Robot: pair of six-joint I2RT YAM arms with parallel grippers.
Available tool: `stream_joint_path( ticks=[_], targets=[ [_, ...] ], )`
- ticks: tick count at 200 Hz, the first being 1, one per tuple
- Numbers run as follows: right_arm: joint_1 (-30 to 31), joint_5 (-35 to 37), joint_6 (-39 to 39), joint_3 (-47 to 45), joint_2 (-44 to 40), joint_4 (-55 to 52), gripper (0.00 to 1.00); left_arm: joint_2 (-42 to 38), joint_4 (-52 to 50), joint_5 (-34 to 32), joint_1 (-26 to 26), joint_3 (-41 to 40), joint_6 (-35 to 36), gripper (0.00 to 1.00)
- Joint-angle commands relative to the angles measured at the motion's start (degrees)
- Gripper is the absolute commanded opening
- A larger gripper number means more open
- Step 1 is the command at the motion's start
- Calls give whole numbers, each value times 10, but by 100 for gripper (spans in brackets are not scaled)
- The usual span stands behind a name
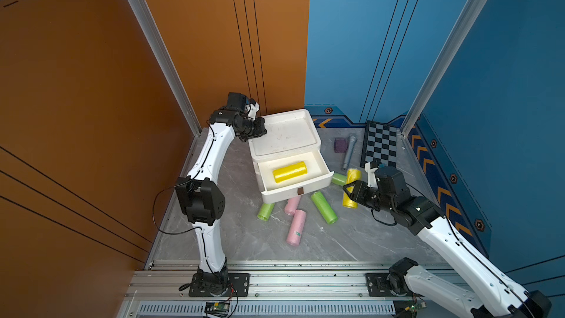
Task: Sort the rolls of trash bags by color and place them into the drawer
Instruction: Pick up the roll of trash bags from the center of the board, then place the roll of trash bags in the drawer.
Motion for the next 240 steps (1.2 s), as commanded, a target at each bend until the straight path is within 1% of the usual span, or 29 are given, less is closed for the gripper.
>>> stream_joint_path(
  ticks=[1, 11, 17, 30, 38, 50, 76, 85, 98, 107, 122, 141, 151, 179, 211, 240],
  targets=[
    [54, 78, 206, -34, -10, 207, 38, 43, -114, -30, -3, -43, -7, 0],
    [90, 132, 233, -35, 2, 269, 39, 41, -114, -30, -4, -42, -9, 0],
    [123, 163, 234, -28, 16, 299, 40, 39, -114, -30, -5, -41, -10, 0],
    [165, 231, 233, -5, 49, 343, 40, 36, -114, -30, -5, -40, -11, 0],
    [195, 275, 230, 8, 77, 388, 40, 34, -115, -30, -6, -41, -11, 0],
    [224, 322, 223, 22, 117, 457, 40, 31, -114, -29, -6, -43, -12, 0],
    [253, 385, 223, 63, 206, 583, 41, 25, -114, -29, -6, -46, -13, 0],
    [263, 415, 227, 80, 230, 601, 40, 23, -114, -28, -6, -47, -13, 0],
    [274, 457, 258, 98, 257, 602, 40, 22, -114, -27, -6, -47, -11, 0],
    [283, 485, 262, 109, 271, 607, 42, 21, -114, -27, -6, -47, -11, 0],
    [296, 525, 269, 130, 281, 573, 42, 21, -114, -26, -5, -47, -10, 0],
    [307, 551, 284, 157, 287, 508, 43, 24, -115, -24, -4, -47, -10, 0],
    [310, 551, 289, 163, 293, 499, 45, 26, -114, -23, -4, -46, -10, 0],
    [314, 544, 327, 177, 309, 457, 46, 31, -115, -21, -5, -42, -9, 0],
    [307, 532, 381, 172, 332, 451, 48, 33, -114, -20, -4, -43, -7, 0],
    [300, 520, 390, 187, 346, 425, 49, 33, -115, -21, -4, -47, -4, 0]
  ],
)
